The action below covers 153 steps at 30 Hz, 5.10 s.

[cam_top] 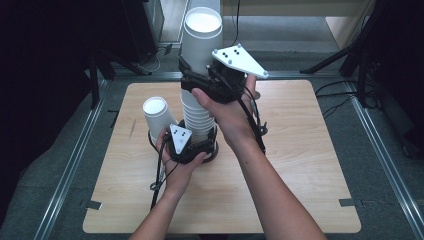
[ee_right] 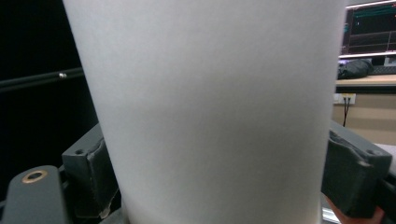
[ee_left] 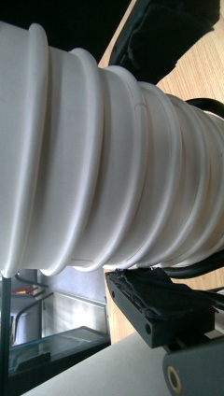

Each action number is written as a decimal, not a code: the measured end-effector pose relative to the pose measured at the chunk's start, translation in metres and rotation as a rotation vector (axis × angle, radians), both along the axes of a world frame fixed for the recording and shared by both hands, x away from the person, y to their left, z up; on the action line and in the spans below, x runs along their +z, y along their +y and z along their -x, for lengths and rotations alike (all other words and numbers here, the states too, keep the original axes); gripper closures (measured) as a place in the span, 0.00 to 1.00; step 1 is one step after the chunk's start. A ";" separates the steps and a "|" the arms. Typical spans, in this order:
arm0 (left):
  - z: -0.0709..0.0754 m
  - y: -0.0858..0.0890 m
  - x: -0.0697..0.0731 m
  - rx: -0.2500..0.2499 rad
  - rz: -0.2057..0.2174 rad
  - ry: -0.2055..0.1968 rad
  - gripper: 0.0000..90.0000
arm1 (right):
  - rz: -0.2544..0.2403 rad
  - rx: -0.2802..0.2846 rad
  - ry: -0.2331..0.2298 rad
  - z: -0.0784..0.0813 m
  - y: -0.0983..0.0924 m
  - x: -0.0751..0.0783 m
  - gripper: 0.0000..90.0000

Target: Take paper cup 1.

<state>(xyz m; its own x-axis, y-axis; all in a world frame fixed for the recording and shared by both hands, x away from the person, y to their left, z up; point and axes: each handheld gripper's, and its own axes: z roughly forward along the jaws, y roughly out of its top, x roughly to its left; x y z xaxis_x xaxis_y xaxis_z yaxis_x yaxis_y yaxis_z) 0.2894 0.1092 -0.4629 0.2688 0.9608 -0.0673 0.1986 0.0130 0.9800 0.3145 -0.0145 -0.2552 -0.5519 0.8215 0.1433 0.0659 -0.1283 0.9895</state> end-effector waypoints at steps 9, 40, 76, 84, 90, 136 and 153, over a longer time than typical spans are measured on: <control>0.000 0.000 0.000 0.000 -0.003 0.001 0.06 | -0.015 -0.012 -0.016 0.005 -0.010 0.010 0.14; 0.010 0.005 -0.004 -0.008 0.004 0.008 0.08 | -0.006 -0.108 0.002 0.017 -0.082 -0.028 0.15; 0.054 0.054 -0.016 -0.095 0.101 0.115 0.00 | 0.145 -0.179 0.035 0.046 -0.108 -0.140 0.15; 0.059 0.058 -0.014 -0.127 0.087 0.116 0.00 | 0.185 -0.189 0.046 0.057 -0.112 -0.171 0.15; 0.059 0.062 -0.009 -0.153 0.114 0.126 0.00 | 0.237 -0.207 0.032 0.066 -0.115 -0.190 0.15; 0.077 0.026 0.003 -0.477 0.117 0.169 0.00 | 0.804 -0.180 -0.252 0.092 -0.057 -0.272 0.14; 0.073 0.017 -0.005 -0.516 0.072 0.248 0.00 | 0.871 -0.131 -0.352 0.103 -0.044 -0.278 0.14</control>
<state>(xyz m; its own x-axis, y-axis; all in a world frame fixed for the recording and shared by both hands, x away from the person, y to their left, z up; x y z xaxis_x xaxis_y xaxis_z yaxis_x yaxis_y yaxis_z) 0.2166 0.1258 -0.4683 0.6694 0.7002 -0.2481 0.4206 -0.0819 0.9036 0.2115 -0.0587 -0.5329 -0.3425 0.6193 -0.7065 -0.2165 0.6797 0.7008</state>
